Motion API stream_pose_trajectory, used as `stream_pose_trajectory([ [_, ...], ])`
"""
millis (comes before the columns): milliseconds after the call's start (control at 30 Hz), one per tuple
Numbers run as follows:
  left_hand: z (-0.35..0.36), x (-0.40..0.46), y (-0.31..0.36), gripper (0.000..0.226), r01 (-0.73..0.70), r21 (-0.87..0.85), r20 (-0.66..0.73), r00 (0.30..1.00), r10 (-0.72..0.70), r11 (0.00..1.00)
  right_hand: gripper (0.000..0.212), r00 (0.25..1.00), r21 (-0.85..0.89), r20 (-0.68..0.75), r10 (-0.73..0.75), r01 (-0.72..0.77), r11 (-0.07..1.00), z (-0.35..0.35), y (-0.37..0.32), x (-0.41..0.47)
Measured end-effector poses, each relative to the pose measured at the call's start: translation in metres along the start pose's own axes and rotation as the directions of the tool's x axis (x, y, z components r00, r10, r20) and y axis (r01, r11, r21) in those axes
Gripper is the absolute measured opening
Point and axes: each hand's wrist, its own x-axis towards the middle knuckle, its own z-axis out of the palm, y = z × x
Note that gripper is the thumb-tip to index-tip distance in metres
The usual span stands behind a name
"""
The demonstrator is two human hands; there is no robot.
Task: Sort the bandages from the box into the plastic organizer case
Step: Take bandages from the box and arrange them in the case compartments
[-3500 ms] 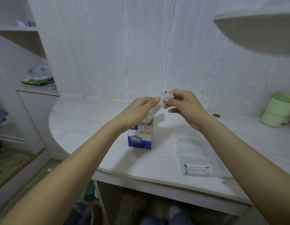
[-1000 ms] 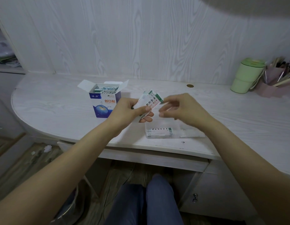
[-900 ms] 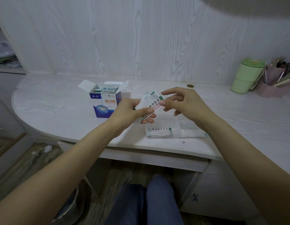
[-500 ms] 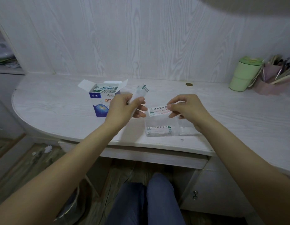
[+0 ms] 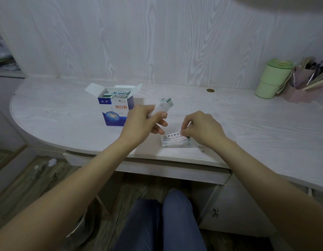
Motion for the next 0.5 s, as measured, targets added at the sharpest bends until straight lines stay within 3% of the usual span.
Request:
stream_pose_trajectory([
  [267,0.011,0.001,-0.002,0.016,0.016,0.102,0.068,0.997,-0.023,0.995,0.005,0.993,-0.247,-0.05,-0.104,0.088,0.965,0.004,-0.005,-0.003],
  [500,0.013,0.0,-0.008,0.014,0.022,0.155,0.091,0.995,-0.036,0.988,0.008,0.993,-0.234,-0.064,-0.104,0.087,0.968,0.004,-0.003,-0.002],
])
